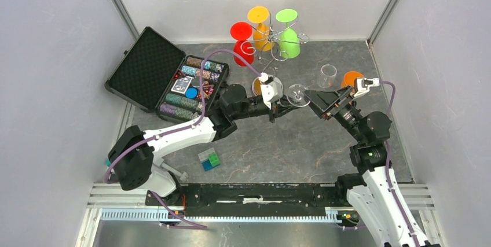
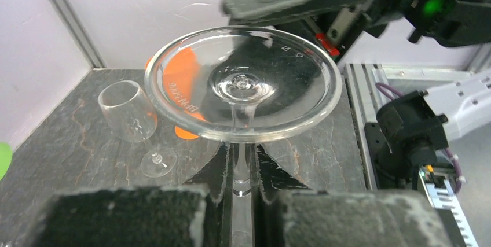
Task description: Take the wine glass off the wine glass rack
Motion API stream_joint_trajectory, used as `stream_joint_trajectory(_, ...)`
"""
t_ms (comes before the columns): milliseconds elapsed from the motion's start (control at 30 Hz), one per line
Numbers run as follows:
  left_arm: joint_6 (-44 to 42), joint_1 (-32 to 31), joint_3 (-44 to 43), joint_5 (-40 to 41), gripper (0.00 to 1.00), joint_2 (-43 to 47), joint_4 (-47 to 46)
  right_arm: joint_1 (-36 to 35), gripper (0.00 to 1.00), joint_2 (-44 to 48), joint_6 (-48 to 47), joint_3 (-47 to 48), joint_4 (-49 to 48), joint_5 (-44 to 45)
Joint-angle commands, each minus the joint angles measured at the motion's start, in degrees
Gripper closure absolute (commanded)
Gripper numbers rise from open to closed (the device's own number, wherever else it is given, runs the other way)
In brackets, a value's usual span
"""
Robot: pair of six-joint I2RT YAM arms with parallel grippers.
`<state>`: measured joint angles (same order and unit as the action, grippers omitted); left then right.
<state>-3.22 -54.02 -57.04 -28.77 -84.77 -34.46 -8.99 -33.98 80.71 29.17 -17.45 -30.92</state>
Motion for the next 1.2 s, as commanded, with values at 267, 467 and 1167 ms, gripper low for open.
stream_joint_trajectory(267,13.1,-0.1,-0.9,19.6,0.98,9.1,-11.6,-0.2,0.02,7.0,-21.3,3.4,9.4,9.9)
stream_joint_trajectory(467,24.2,-0.1,-0.9,31.3,0.98,12.5,-15.4,-0.1,0.02,6.5,-16.1,-0.9,-1.5,4.2)
stream_joint_trajectory(1167,41.1,-0.1,-2.7,39.5,0.98,10.3,-32.3,-0.1,0.29,-1.9,-2.4,3.9,-26.8,-7.7)
